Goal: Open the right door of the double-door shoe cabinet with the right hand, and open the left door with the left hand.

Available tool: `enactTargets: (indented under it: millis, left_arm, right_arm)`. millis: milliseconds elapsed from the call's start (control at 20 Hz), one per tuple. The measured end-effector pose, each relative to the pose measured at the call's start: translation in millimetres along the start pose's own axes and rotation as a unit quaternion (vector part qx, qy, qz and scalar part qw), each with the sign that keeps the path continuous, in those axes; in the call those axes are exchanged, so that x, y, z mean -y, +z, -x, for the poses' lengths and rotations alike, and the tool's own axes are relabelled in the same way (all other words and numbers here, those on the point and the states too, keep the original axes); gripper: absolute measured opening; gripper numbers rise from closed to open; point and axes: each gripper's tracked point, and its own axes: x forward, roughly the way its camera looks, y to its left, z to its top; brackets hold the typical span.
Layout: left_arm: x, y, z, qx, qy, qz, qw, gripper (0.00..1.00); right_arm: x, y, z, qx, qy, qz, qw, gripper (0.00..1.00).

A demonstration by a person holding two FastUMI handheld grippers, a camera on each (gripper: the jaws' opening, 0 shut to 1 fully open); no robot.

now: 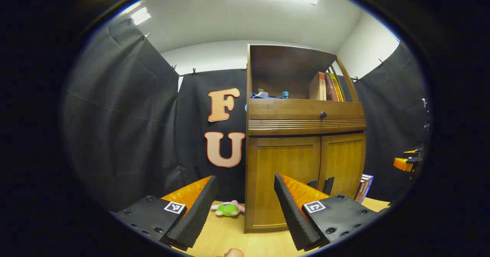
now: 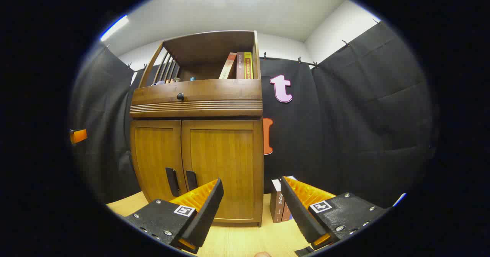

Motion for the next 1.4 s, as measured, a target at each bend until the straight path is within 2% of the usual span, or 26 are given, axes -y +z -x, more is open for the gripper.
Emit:
enactTargets:
  millis: [350,400,450,500,550,600,650,700,750,800,850,1100,1400]
  left_arm:
    - [32,-10,-12,-0.004,-0.022,0.000,1.000,0.95]
    - [33,-11,-14,-0.006,-0.023,0.000,1.000,0.95]
    - [33,-11,-16,-0.007,-0.023,0.001,1.000,0.95]
    - [34,-11,-17,-0.007,-0.023,0.001,1.000,0.95]
    - [35,-11,-16,-0.006,-0.023,0.002,1.000,0.95]
    - [36,-10,-16,-0.006,-0.025,0.002,1.000,0.95]
    - [37,-11,-16,-0.007,-0.027,0.002,1.000,0.98]
    - [38,-12,-16,-0.008,-0.028,0.001,1.000,0.95]
    - [39,-12,-16,-0.009,-0.029,0.002,1.000,0.95]
    - [39,-12,-16,-0.010,-0.030,0.002,0.999,0.95]
    - [40,-13,-16,-0.011,-0.031,0.002,0.999,0.95]
    - [38,-14,-15,-0.012,-0.030,0.004,0.999,0.95]
    - [37,-18,-11,-0.017,-0.035,0.004,0.999,0.96]
  right_arm:
    - [0,-1,-1,-0.008,-0.001,-0.006,1.000,1.00]
    - [-1,0,-2,-0.008,0.000,-0.008,1.000,0.80]
    - [-1,0,-3,-0.009,0.000,-0.008,1.000,0.93]
    - [0,0,-4,-0.010,-0.001,-0.005,1.000,1.00]
    - [1,0,-4,-0.012,-0.004,-0.003,1.000,1.00]
    - [1,1,-5,-0.013,-0.004,-0.002,1.000,0.93]
    - [0,1,-5,-0.015,-0.004,-0.003,1.000,0.93]
    - [-1,1,-5,-0.018,-0.003,-0.004,1.000,0.93]
    - [-2,1,-5,-0.019,-0.002,-0.005,1.000,1.00]
    - [-2,1,-6,-0.020,0.000,-0.006,1.000,1.00]
    - [-2,1,-6,-0.021,0.000,-0.005,1.000,0.93]
    - [-3,2,-6,-0.024,0.002,0.001,1.000,0.93]
    - [-23,-5,-7,-0.042,0.029,-0.007,0.999,0.93]
